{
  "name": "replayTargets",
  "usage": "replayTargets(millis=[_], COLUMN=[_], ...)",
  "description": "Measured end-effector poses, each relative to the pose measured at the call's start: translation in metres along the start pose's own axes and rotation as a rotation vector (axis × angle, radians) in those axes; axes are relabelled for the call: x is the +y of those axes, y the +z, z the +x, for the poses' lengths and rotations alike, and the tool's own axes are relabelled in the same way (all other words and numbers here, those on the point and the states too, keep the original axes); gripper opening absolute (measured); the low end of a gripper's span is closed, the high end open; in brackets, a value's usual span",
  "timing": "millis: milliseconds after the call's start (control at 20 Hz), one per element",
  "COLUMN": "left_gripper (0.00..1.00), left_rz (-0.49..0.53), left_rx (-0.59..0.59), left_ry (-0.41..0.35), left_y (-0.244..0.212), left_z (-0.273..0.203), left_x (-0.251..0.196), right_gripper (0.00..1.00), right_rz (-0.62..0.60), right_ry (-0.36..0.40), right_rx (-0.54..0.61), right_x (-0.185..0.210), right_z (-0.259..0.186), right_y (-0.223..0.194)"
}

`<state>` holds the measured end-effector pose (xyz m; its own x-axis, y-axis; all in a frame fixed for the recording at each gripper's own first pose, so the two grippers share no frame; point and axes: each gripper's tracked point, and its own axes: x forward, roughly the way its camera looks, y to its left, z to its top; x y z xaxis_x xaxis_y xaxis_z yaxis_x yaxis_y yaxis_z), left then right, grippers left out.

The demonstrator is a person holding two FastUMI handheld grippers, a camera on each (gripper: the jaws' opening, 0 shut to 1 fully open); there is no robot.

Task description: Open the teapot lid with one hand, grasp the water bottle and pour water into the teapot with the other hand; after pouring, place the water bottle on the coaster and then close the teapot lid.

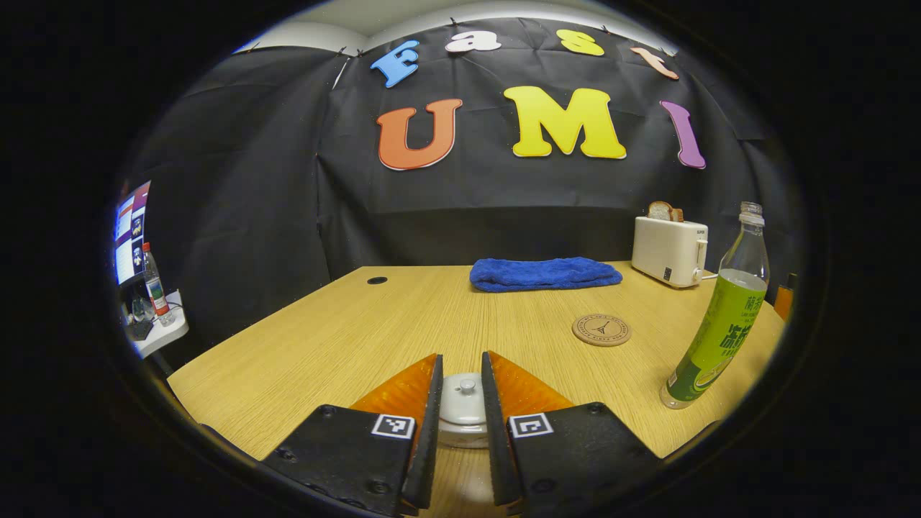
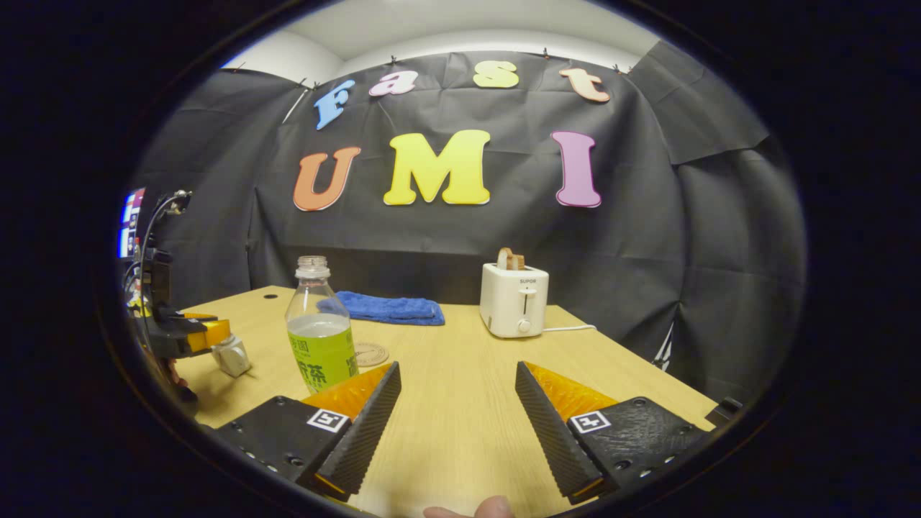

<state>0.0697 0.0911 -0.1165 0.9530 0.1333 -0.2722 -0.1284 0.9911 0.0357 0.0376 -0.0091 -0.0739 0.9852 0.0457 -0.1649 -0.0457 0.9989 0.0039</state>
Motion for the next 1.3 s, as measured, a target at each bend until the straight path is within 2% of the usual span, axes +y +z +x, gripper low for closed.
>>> replayTargets(millis=[50,150,250,600,900,1300], left_gripper=[0.25,0.15,0.06,0.03,0.03,0.03], left_rz=[0.0,0.004,0.004,-0.022,-0.027,-0.03], left_rx=[-0.001,-0.003,-0.008,-0.078,-0.124,-0.146], left_ry=[-0.001,-0.004,0.0,-0.018,-0.041,-0.036], left_y=[0.0,0.002,0.003,0.034,0.049,0.051], left_z=[0.0,0.0,0.001,-0.017,-0.043,-0.061], left_x=[-0.001,-0.007,-0.006,-0.002,0.001,0.019], right_gripper=[0.95,0.98,0.96,0.96,0.98,0.96], right_rz=[0.0,-0.001,-0.001,0.01,0.029,0.025], right_ry=[0.008,0.031,0.066,0.2,0.277,0.248], right_rx=[0.002,0.0,-0.008,-0.054,-0.013,0.024], right_x=[0.003,0.009,0.017,0.046,0.086,0.118], right_z=[0.001,0.002,0.001,-0.015,-0.011,0.03], right_y=[-0.001,0.0,0.001,0.009,-0.009,-0.017])
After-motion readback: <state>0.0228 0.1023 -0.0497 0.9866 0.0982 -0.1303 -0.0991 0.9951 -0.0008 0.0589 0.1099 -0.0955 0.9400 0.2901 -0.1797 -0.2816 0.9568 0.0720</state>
